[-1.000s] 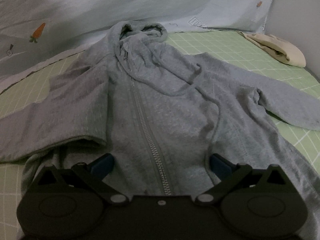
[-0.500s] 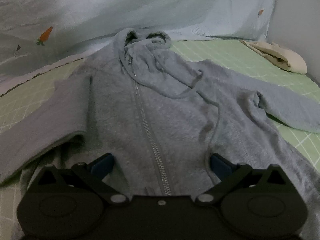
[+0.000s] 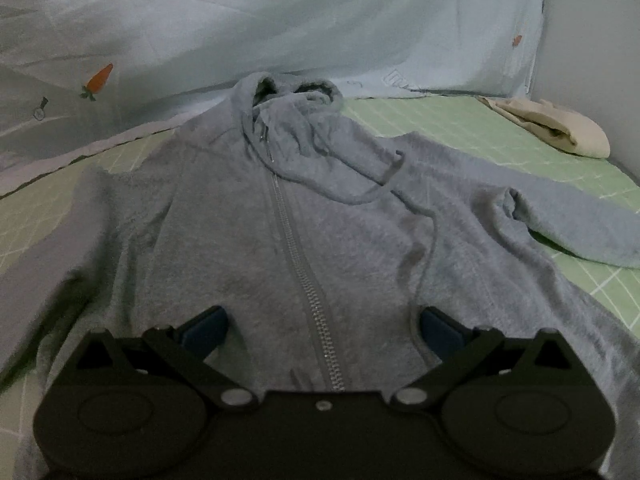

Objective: Fold clothes

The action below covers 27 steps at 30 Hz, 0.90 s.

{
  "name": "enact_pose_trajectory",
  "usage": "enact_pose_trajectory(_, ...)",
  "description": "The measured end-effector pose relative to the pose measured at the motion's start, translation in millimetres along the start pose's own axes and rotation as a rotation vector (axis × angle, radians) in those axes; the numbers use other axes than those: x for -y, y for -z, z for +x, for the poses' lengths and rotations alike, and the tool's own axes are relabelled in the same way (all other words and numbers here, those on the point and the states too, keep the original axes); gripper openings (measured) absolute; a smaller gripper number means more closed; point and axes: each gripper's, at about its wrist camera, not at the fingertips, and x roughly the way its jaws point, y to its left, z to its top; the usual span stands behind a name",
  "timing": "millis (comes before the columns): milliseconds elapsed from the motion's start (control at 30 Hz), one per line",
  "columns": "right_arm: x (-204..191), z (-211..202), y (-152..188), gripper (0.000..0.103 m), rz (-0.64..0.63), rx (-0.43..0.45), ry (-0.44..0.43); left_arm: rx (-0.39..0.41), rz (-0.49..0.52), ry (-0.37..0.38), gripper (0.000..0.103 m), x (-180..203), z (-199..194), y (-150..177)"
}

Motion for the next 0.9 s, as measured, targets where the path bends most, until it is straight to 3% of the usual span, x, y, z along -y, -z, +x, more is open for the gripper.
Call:
enact_pose_trajectory(67,0,0,0,0.103,0.000,0.002,0.000,-0.001,-0.013,-0.048,0.009,-13,2,1)
enact_pose_trajectory(267,4,-1,-6,0.103,-0.014,-0.046,-0.044,-0.017,-0.135,-0.036,0.013,-29,-11,-4)
enact_pose_trajectory(367,15,-11,-8,0.103,-0.025,-0.056,-0.103,0.002,-0.169,0.035,0.033,-21,-29,-8)
enact_pose_trajectory(433,26,-21,-7,0.103,-0.034,-0.038,-0.115,0.028,-0.154,0.073,0.039,-7,-41,-12)
enact_pose_trajectory(567,58,-36,-5,0.103,0.002,-0.023,-0.115,0.081,-0.097,0.159,0.060,34,-67,-21)
enact_pose_trajectory(733,103,-38,-7,0.103,0.018,-0.034,-0.083,0.082,0.033,0.350,0.069,102,-99,-15)
enact_pose_trajectory(900,150,-34,-6,0.103,-0.003,-0.086,-0.043,0.000,0.134,0.571,0.069,172,-129,18)
